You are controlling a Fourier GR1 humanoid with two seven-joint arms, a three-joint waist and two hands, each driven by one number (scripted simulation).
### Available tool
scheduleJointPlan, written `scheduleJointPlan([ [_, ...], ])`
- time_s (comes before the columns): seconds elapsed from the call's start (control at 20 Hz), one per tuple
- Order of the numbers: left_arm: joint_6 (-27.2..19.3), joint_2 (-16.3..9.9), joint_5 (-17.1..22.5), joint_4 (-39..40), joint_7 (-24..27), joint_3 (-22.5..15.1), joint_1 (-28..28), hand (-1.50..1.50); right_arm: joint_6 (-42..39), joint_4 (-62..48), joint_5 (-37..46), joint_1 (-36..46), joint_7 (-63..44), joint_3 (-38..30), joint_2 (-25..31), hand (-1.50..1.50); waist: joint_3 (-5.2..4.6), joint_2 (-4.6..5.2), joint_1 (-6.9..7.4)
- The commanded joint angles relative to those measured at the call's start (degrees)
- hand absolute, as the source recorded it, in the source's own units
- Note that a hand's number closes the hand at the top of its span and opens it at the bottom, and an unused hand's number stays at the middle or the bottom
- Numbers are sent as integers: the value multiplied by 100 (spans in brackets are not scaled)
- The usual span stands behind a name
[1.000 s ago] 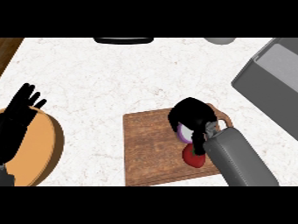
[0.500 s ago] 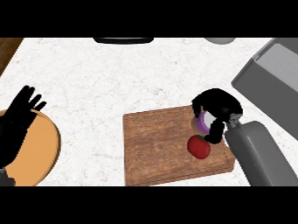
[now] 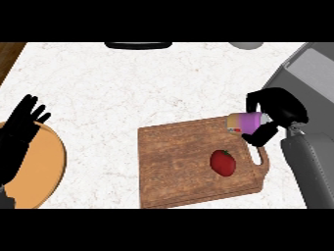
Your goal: Pick the can from the cutting board and place it in the cardboard box
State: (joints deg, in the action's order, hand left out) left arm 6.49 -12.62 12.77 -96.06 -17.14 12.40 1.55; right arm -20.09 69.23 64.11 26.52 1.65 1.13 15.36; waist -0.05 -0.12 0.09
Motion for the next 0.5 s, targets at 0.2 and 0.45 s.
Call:
scheduleJointPlan([
  [0.2, -42, -186, 77, 335, -119, 256, 389, 0, -339, 2143, -428, -1, -429, -351, 19, 150, -2, -31, -154],
  [0.45, 44, -75, 93, 4, -86, 175, -66, 0, -643, 3259, -706, 277, -1100, -1052, 183, 150, 1, -46, -105],
])
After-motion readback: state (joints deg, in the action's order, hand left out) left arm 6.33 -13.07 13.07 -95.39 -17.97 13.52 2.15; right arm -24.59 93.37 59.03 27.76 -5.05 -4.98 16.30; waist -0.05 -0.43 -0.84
